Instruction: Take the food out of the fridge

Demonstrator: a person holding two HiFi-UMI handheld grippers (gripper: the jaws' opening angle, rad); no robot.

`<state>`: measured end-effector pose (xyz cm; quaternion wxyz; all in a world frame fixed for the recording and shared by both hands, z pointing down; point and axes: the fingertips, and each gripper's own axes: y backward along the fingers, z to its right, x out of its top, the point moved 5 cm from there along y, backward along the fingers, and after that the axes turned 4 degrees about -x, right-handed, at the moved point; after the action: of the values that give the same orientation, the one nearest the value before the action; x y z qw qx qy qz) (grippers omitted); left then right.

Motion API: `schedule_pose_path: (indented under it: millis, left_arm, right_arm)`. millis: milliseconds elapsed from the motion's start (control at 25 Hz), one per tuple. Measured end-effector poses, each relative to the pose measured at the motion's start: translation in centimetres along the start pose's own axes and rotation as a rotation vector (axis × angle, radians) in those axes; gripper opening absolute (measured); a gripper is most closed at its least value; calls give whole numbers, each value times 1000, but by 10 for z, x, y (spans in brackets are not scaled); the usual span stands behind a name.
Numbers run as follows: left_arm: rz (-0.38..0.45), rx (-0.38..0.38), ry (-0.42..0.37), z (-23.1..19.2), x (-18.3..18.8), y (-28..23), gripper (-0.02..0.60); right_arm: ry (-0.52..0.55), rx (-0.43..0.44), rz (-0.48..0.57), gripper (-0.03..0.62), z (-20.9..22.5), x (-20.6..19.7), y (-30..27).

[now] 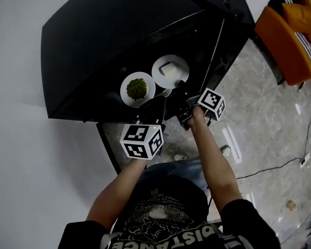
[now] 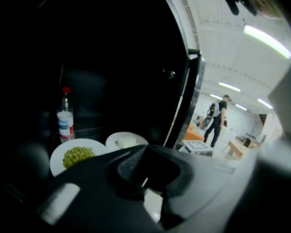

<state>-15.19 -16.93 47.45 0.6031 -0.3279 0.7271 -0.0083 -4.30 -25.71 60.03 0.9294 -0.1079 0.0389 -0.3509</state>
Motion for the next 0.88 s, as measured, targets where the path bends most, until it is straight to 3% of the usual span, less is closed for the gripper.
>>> schedule_pose_path:
  millis: [480, 880]
  left_arm:
    - [32, 50, 31, -6, 1, 21, 3]
    - [102, 112, 28, 12, 35, 56, 2]
  right_arm:
    - [5, 27, -30, 11, -29, -6, 5]
    - [41, 19, -89, 11, -95, -24, 76]
